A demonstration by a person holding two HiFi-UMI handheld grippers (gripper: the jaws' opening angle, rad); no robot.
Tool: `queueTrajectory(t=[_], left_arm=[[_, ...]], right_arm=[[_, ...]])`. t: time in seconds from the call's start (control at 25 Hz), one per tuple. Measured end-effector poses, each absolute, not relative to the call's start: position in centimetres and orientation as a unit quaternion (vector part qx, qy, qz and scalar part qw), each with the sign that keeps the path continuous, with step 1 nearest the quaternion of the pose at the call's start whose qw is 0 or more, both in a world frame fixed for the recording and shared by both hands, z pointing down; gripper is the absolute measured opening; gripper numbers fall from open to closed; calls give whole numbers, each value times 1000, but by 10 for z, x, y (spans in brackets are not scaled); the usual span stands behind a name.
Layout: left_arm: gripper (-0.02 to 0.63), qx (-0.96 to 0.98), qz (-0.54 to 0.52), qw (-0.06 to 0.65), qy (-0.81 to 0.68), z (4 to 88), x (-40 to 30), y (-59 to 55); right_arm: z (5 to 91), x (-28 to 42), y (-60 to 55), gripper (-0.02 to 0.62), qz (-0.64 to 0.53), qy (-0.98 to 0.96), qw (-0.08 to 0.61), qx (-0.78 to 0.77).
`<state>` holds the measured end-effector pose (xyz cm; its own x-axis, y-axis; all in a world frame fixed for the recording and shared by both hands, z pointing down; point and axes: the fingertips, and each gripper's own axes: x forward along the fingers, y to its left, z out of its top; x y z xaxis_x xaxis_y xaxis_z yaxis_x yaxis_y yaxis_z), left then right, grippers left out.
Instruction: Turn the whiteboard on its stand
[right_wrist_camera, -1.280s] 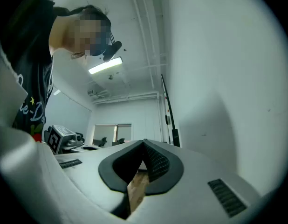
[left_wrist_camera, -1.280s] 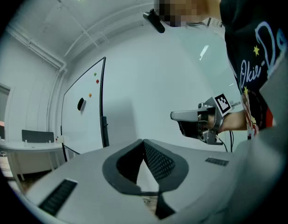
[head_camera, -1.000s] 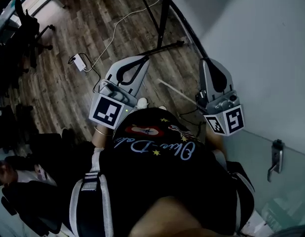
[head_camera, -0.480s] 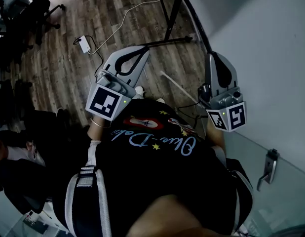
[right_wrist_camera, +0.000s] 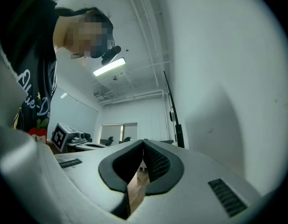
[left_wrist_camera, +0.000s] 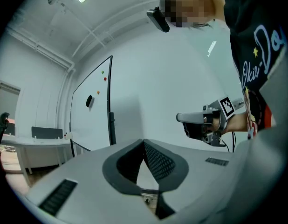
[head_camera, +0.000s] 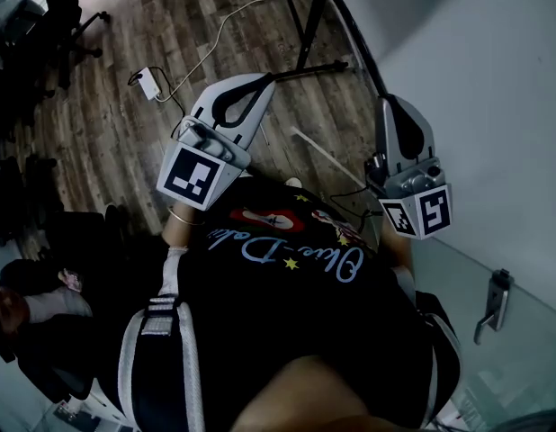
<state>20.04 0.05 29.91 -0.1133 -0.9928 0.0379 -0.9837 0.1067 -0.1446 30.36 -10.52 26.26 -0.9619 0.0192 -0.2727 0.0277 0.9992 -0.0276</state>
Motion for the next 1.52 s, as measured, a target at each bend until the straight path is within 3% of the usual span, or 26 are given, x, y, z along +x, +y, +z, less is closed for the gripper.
queueTrajectory(t=[0.52,1.52], left_arm=[[0,-660,-62,17,749,307,90,18],[2,-665,-61,10,744,323,-28,81]], right_arm=[[258,200,-97,20,-16,993,118,-9],[260,80,-58,20,-9,992,113,-50]])
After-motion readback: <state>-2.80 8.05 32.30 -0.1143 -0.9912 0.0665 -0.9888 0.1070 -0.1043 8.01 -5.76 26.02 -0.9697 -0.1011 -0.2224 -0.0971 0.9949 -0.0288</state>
